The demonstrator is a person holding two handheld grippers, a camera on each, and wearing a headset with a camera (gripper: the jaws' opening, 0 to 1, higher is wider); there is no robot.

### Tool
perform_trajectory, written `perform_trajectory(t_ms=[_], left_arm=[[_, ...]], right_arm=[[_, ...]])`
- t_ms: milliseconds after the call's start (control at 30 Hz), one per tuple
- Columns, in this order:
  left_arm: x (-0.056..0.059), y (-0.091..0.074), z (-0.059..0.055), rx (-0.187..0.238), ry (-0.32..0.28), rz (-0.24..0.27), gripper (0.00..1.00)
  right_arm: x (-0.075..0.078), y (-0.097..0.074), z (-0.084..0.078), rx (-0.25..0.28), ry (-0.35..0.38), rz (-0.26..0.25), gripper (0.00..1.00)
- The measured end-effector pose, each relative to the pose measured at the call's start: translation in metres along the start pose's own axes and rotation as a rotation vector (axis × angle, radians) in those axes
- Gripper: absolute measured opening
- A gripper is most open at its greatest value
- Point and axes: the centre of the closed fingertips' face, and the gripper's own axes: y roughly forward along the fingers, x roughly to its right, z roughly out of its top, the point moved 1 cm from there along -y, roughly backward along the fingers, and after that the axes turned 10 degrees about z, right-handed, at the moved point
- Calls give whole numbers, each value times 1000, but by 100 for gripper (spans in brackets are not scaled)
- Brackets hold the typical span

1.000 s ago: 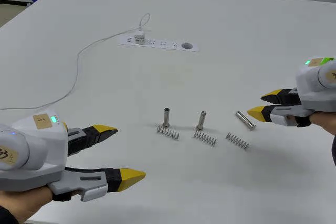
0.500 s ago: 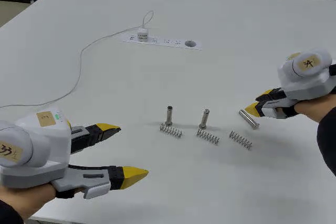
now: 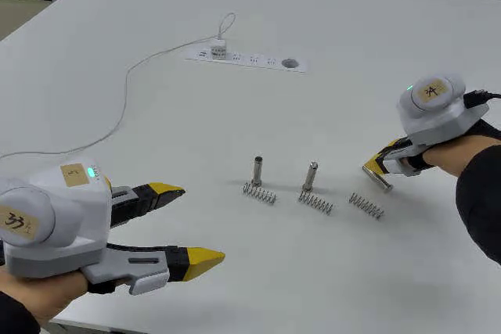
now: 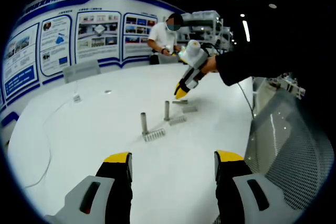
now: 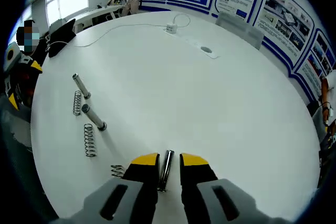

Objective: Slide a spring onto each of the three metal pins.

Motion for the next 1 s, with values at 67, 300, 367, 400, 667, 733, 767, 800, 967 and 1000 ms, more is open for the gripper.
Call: perform_trajectory(t_ms=[67,300,367,400,667,733,767,800,967,1000], left_arm=[[0,0,-1,-1,-2,0,65],[0,0,-2,-5,-4,0,64],[-1,0,-2,-5,-5,0,64],[-1,0,-2,-5,-5,0,64],[-1,-1,-4,-9,-10,2,64],[-1,-1,-5,-11,-11,2,64],[-1,-1,-5,-11,-11,3,64],[-1,-1,-5,-11,-12,3,64],[-1,-1,-5,-11,-15,3,63],[-1,-1,-5,-10,-15,3,63]], right_arm=[[0,3,-2,-16,7,3,16],[-1,11,-7,-49,18,7,15],[0,13,-8,-56,27,7,15],[1,14,-9,-59,32,6,15],[4,17,-10,-77,60,6,13],[5,17,-9,-87,60,6,13],[5,17,-9,-91,64,6,12],[4,17,-9,-94,68,9,12],[5,18,-10,-109,111,19,10],[5,17,-11,-111,121,21,10]])
